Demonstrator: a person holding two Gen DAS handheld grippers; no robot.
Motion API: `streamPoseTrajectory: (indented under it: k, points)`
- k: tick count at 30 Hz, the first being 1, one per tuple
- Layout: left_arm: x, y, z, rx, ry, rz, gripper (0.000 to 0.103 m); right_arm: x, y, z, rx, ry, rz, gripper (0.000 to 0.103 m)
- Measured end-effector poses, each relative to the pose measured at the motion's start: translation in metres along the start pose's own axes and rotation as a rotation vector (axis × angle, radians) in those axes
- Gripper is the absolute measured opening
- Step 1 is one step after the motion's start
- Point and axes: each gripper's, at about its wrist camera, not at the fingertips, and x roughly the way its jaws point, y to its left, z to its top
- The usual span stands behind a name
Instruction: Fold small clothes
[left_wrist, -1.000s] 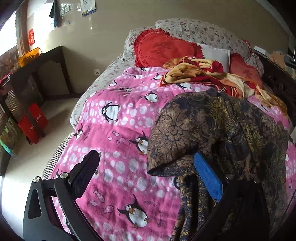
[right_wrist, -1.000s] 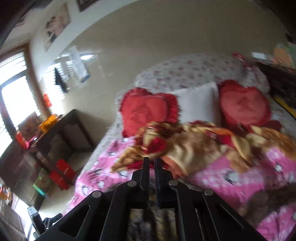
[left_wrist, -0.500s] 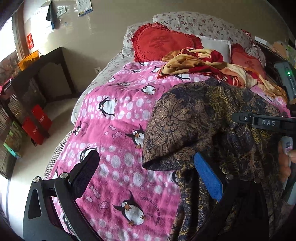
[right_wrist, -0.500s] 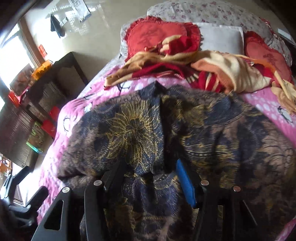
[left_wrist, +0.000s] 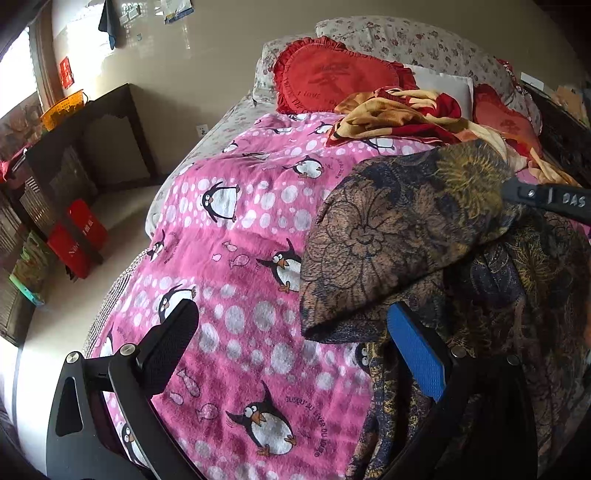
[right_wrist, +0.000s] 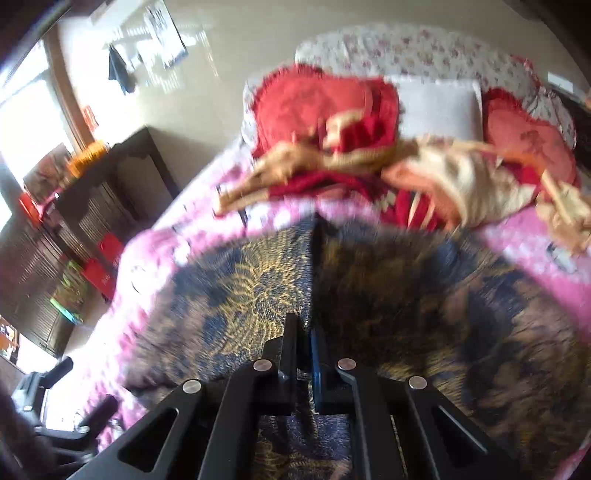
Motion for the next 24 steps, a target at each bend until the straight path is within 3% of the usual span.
streamPoseTrajectory:
  k: [4, 8, 17, 21, 24]
  points:
    - [0.002, -0.003, 0.000, -0.004, 0.009, -0.004, 0.103, -0.035, -0.005, 0.014, 0.003, -0.061, 0.005, 0.005]
    - [0.000, -0.007, -0.002, 0.012, 0.005, -0.001, 0.103, -0.072, -0.016, 0.020, -0.012, -0.125, -0.046, 0.005]
    - [0.013, -0.029, -0.019, 0.057, 0.051, -0.014, 0.103, -0.143, -0.101, 0.005, 0.124, -0.188, -0.188, 0.005]
    - [0.022, -0.035, -0.024, 0.063, 0.076, -0.008, 0.103, -0.143, -0.140, -0.018, 0.191, -0.122, -0.322, 0.005]
    - [0.028, -0.033, -0.026, 0.061, 0.091, 0.001, 0.103, -0.111, -0.164, -0.036, 0.188, 0.070, -0.471, 0.006]
